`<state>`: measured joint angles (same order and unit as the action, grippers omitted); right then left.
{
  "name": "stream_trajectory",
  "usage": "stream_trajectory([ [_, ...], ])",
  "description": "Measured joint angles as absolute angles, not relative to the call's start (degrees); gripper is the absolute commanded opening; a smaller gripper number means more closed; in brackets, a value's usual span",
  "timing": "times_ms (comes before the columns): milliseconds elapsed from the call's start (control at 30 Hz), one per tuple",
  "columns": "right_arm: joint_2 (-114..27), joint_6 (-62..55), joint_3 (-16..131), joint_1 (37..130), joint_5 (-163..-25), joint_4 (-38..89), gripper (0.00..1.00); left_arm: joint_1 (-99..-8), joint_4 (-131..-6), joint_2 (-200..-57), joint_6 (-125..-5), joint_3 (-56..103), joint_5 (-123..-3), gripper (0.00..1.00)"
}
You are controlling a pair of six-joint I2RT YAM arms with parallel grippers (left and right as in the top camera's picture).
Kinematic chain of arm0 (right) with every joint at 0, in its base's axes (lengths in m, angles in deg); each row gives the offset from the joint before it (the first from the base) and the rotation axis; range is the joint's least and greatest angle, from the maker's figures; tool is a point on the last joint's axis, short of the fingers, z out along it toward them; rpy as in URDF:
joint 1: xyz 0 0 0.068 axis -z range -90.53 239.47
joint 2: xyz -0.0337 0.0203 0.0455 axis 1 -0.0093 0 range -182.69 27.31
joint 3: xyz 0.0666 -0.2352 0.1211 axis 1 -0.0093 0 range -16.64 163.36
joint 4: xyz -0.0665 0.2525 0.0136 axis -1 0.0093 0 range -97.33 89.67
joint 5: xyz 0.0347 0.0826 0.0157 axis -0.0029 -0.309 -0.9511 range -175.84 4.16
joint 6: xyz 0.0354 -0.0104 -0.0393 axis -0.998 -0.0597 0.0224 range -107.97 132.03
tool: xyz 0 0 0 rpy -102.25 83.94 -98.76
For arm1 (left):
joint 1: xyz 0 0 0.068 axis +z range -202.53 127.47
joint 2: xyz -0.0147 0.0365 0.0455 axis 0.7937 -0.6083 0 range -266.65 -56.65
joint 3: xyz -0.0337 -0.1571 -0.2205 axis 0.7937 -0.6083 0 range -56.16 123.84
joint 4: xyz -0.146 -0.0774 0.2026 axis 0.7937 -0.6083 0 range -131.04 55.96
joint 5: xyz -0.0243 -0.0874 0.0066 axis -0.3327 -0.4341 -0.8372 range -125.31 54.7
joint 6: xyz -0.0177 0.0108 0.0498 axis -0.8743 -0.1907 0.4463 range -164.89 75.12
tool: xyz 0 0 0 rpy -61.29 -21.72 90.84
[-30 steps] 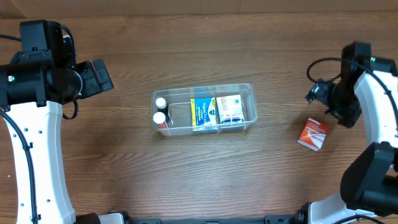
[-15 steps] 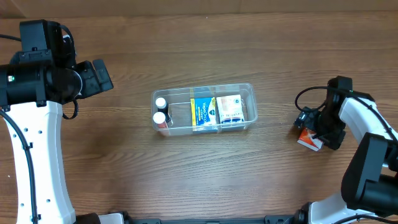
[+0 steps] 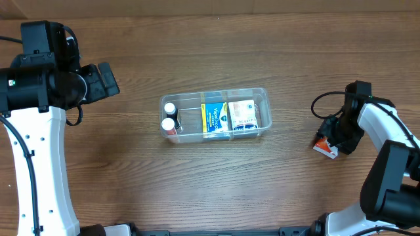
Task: Pack container
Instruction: 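Grasp the red Panadol box with the right gripper, then place red Panadol box into container beside VapoDrops box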
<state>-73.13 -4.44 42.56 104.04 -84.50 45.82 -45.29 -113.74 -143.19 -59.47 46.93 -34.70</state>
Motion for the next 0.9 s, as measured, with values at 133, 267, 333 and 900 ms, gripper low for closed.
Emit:
stream_trajectory([
  [133,-73.2,-4.5,44.6,104.0,-86.9,49.7,0.62,-45.3,-113.7,-143.2,-59.5,46.9,-34.7,1.00],
  [267,-72.9,-4.5,53.9,102.9,-87.6,57.6,0.62,-45.3,-113.7,-143.2,-59.5,46.9,-34.7,1.00],
  [333,-71.1,-4.4,61.6,100.4,-87.6,61.0,0.62,-45.3,-113.7,-143.2,-59.5,46.9,-34.7,1.00],
  [900,-68.8,-4.4,78.0,62.9,-88.6,60.4,0.62,-45.3,-113.7,-143.2,-59.5,46.9,-34.7,1.00],
])
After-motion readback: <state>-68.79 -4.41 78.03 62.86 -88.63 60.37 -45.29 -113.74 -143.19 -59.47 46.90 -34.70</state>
